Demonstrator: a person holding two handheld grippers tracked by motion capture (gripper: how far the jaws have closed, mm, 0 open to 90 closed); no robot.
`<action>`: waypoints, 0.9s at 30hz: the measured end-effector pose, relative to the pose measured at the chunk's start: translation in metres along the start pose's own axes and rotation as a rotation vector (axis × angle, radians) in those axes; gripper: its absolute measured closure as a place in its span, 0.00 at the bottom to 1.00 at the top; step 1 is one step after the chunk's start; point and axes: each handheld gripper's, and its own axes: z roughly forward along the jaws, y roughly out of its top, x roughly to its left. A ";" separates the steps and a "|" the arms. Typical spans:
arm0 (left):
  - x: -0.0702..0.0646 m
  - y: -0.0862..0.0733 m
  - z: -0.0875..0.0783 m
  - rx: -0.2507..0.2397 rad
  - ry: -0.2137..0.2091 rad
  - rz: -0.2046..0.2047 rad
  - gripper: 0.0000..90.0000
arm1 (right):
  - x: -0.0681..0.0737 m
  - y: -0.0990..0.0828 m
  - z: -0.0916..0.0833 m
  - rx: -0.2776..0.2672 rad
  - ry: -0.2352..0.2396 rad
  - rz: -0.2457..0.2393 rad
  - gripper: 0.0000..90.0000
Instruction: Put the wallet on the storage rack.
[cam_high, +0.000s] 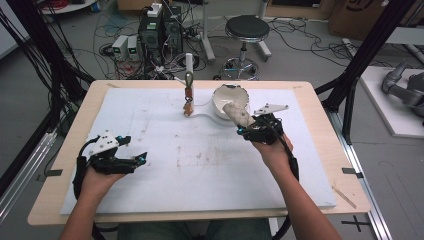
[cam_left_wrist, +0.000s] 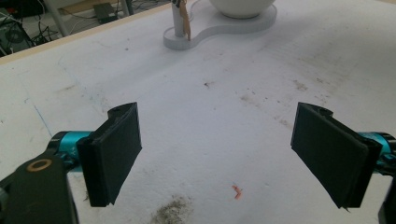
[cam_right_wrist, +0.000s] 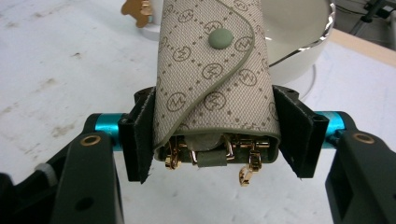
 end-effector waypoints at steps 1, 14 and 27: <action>0.000 0.000 0.000 0.002 -0.002 0.004 0.18 | -0.001 0.002 0.001 0.004 -0.004 -0.005 0.41; 0.002 -0.002 -0.005 -0.003 0.008 -0.006 0.18 | -0.004 0.040 0.031 0.097 -0.050 -0.065 0.41; 0.004 -0.004 -0.008 -0.002 0.014 -0.012 0.18 | -0.011 0.065 0.074 0.215 -0.111 -0.095 0.41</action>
